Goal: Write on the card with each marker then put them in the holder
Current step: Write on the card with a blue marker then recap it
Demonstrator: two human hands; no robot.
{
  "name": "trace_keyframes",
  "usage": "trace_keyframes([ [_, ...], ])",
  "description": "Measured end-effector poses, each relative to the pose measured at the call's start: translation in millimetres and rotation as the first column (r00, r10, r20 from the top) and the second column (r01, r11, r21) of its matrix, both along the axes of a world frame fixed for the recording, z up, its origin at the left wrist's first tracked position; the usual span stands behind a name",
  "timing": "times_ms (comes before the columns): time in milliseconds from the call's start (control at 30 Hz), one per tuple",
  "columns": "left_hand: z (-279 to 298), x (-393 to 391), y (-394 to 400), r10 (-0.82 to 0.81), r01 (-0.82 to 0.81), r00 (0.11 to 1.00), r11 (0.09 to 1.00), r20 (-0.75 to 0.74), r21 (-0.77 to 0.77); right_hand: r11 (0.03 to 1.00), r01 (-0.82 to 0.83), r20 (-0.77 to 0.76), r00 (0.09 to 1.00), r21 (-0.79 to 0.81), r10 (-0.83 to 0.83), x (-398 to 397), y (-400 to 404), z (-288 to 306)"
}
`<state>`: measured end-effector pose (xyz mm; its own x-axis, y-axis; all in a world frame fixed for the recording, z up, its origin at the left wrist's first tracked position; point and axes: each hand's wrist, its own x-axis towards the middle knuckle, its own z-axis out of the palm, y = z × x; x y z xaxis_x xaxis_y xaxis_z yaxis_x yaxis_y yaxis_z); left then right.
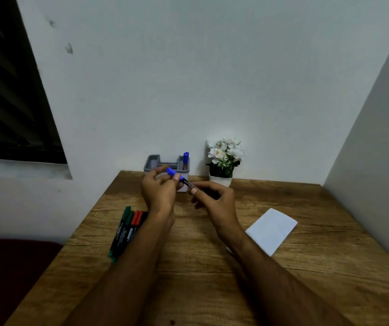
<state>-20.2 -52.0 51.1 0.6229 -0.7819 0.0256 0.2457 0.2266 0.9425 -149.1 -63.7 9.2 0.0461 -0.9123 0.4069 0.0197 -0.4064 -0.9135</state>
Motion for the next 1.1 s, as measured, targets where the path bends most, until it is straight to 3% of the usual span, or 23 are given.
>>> trace_keyframes([
  [133,6,33,1,0.039,-0.020,0.959,0.997,0.282,-0.073,0.994,0.047,-0.230,0.971,-0.094,-0.068,33,-18,1],
  [267,8,53,-1,0.017,0.013,0.857,0.998,0.515,-0.055,0.977,0.060,-0.403,0.904,-0.206,-0.141,71,-30,19],
  [433,23,78,-17,0.111,-0.045,0.762,0.992,0.638,-0.119,0.948,0.075,-0.433,0.876,-0.310,-0.211,105,-52,47],
  [567,36,90,-41,0.149,-0.052,0.710,0.986,0.688,-0.160,0.932,0.125,-0.414,0.870,-0.341,-0.269,119,-72,61],
  [800,12,99,-70,0.041,-0.047,0.703,0.999,0.710,-0.011,0.956,0.128,-0.515,0.819,-0.264,-0.252,123,-91,47],
  [1100,-4,103,-72,0.010,-0.070,0.713,0.996,0.701,0.057,0.970,0.130,-0.469,0.856,-0.208,-0.215,116,-83,30],
])
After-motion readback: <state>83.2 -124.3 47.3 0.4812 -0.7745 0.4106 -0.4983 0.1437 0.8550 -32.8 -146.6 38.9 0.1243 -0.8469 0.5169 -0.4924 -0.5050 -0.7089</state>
